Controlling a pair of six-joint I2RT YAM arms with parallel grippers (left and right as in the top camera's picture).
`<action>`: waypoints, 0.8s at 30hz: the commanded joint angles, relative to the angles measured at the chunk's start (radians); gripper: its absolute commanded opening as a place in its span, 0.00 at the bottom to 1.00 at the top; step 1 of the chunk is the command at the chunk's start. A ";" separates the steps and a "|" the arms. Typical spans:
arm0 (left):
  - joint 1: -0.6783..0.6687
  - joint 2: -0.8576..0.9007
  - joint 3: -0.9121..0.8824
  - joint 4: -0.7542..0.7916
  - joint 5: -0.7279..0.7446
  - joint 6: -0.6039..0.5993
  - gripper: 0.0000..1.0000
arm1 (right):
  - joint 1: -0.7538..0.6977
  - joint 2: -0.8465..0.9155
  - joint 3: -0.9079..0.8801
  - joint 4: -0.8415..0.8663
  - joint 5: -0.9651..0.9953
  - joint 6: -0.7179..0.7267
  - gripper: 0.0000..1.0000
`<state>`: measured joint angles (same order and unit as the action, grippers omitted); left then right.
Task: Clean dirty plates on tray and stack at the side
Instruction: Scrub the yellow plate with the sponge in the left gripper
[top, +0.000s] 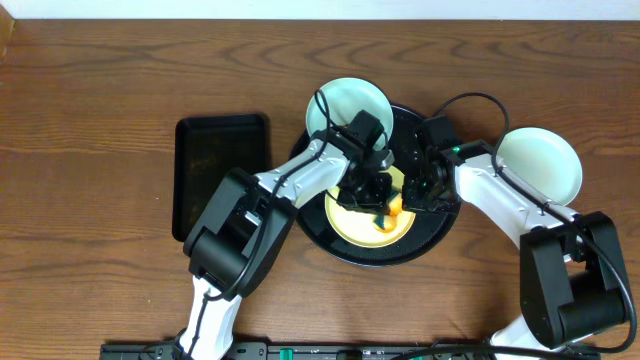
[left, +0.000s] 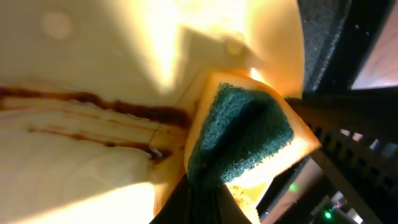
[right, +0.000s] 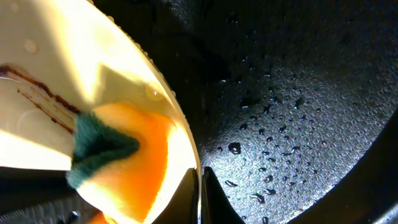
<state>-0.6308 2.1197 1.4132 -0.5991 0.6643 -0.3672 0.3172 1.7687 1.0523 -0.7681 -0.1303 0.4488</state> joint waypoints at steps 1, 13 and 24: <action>0.041 0.016 -0.002 -0.005 -0.146 -0.006 0.07 | -0.007 0.002 0.014 -0.018 0.025 0.018 0.01; 0.100 0.016 -0.002 0.011 -0.219 -0.013 0.08 | -0.009 0.002 0.013 -0.056 0.075 0.017 0.01; 0.137 -0.003 0.003 0.010 -0.363 -0.137 0.08 | -0.009 0.002 0.013 -0.060 0.074 0.014 0.01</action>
<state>-0.5327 2.0995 1.4208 -0.5831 0.4911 -0.4541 0.3172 1.7687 1.0626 -0.8104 -0.1230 0.4561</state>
